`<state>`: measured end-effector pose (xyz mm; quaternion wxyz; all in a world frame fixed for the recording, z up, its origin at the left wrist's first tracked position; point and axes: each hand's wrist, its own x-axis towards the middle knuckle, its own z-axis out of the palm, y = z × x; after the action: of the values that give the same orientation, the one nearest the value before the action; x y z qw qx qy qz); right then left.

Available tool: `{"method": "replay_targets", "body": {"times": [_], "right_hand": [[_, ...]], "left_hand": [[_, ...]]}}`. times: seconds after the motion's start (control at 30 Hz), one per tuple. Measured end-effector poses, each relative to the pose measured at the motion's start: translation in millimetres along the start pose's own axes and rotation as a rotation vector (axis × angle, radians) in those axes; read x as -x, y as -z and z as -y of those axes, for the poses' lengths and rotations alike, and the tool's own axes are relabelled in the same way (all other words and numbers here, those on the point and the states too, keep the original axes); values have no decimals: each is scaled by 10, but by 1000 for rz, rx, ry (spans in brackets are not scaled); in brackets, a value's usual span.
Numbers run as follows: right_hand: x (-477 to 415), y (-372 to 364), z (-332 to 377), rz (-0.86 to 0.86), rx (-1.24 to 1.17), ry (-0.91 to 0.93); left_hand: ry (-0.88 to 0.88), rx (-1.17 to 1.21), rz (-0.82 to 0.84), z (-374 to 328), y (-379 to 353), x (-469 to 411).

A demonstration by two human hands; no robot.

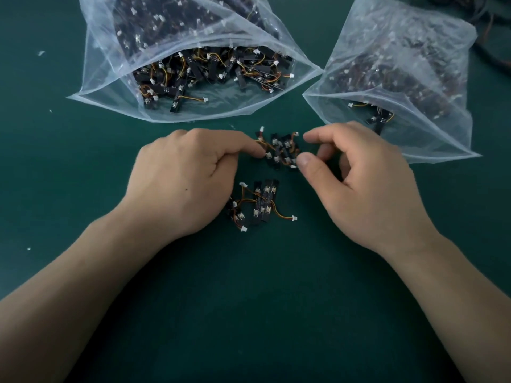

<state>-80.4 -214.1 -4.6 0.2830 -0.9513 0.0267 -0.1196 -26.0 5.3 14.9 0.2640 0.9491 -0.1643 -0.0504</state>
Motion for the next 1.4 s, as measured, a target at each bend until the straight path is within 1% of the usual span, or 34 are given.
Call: {"method": "replay_targets", "body": {"times": [0.1, 0.2, 0.27, 0.33, 0.4, 0.5, 0.63, 0.7, 0.77, 0.87, 0.97, 1.17, 1.4], "right_hand": [[22, 14, 27, 51, 62, 99], [38, -8, 47, 118, 203, 186], [33, -12, 46, 135, 210, 191], [27, -7, 43, 140, 198, 195], [26, 1, 36, 143, 202, 201], [26, 26, 18, 147, 198, 210], [56, 71, -33, 139, 184, 234], [73, 100, -69, 127, 172, 234], [83, 130, -92, 123, 151, 238], [100, 156, -109, 132, 136, 255], [109, 173, -108, 146, 122, 276], [112, 196, -113, 179, 69, 286], [137, 206, -107, 217, -5, 273]], "left_hand": [[-111, -29, 77, -80, -14, -86], [-172, -28, 73, -64, -62, -93], [-193, 40, 35, -12, -93, -97], [-229, 163, 27, 56, -95, -102], [-247, 274, 34, 101, -79, -98], [-241, 347, 86, 119, -60, -100], [-235, 249, 95, 92, -51, -68], [-229, 235, 125, 74, -17, -55], [-225, 240, 211, 62, 43, -56], [-272, 161, 363, 54, 130, -78], [-321, 122, 430, 74, 205, -87], [-396, 74, 458, 107, 234, -65], [-443, 123, 388, 124, 146, -65]]}}
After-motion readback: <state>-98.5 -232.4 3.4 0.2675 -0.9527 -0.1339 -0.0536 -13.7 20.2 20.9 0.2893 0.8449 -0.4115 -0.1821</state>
